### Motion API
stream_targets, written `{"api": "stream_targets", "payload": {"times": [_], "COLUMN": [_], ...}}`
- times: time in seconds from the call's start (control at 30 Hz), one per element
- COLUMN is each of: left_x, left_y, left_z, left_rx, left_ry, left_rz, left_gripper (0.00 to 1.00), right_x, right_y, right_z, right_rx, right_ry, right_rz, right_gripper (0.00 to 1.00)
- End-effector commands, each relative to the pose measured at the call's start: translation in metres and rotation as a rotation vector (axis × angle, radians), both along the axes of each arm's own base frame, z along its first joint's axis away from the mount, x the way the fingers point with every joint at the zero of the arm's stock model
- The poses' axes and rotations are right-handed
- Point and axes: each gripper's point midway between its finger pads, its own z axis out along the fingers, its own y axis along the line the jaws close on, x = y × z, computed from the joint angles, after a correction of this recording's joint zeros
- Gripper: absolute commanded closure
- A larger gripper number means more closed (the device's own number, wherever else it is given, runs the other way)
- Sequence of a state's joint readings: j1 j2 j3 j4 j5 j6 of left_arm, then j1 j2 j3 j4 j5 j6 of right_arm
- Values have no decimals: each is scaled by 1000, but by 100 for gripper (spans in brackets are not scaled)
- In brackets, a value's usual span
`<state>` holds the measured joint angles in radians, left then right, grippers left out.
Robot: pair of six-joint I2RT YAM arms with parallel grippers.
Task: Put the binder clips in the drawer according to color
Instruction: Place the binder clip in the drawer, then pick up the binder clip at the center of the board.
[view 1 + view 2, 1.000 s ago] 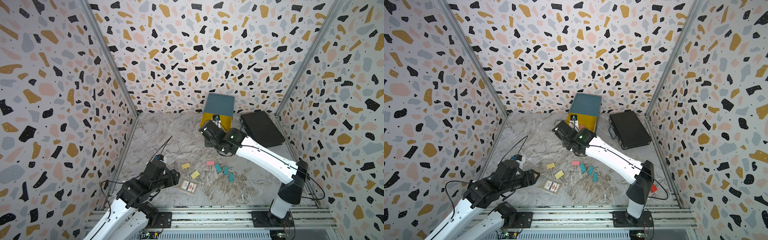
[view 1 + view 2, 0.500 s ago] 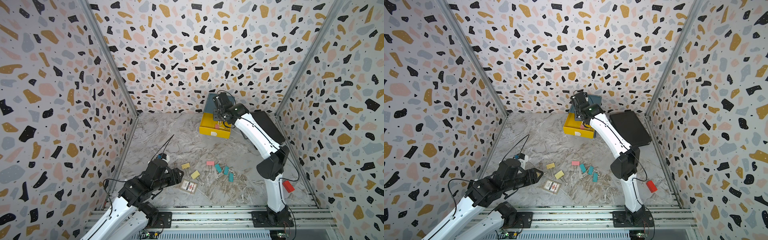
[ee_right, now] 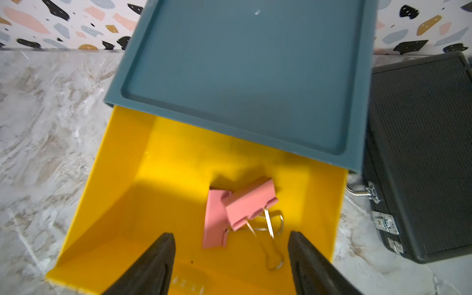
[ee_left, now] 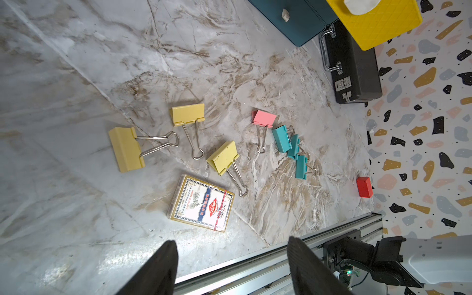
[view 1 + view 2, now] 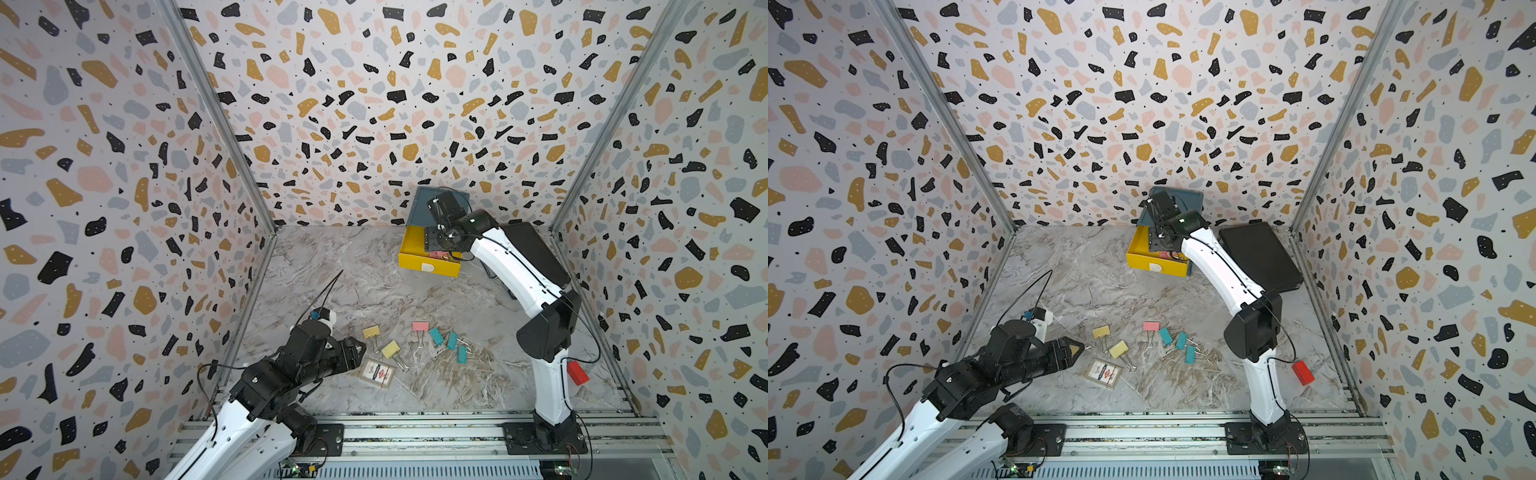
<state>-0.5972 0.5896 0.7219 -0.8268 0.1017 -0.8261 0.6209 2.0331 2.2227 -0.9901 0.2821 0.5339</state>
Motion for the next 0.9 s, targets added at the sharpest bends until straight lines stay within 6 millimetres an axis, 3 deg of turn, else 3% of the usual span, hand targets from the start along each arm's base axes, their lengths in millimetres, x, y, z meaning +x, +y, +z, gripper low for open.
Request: {"api": "stream_targets", "payload": {"times": [0.0,0.07,0.2,0.33,0.43,0.6,0.87], "left_x": [2,1,-4,-10,-13,-16,-16], "left_y": [1,4,11,19,23,24,23], "left_z": [18,18,14,8,4,-1,0], "left_rx": [-6,4,24,40,39,10,8], "left_ry": [-45,-46,-48,-46,-39,-21,-18], "left_rz": [-2,2,12,33,46,70,68], "left_gripper": [28,28,28,28,28,28,28], "right_x": [-23,-43,-95,-146,-171,-182,-164], "right_y": [-16,-17,-9,12,30,52,67], "right_z": [56,55,29,-19,-61,-114,-169], "right_rx": [81,78,48,50,31,11,-73], "right_ry": [-94,-93,-99,-43,38,129,156], "right_rz": [-18,-5,39,100,138,160,179], "right_gripper": [25,27,28,29,29,27,17]}}
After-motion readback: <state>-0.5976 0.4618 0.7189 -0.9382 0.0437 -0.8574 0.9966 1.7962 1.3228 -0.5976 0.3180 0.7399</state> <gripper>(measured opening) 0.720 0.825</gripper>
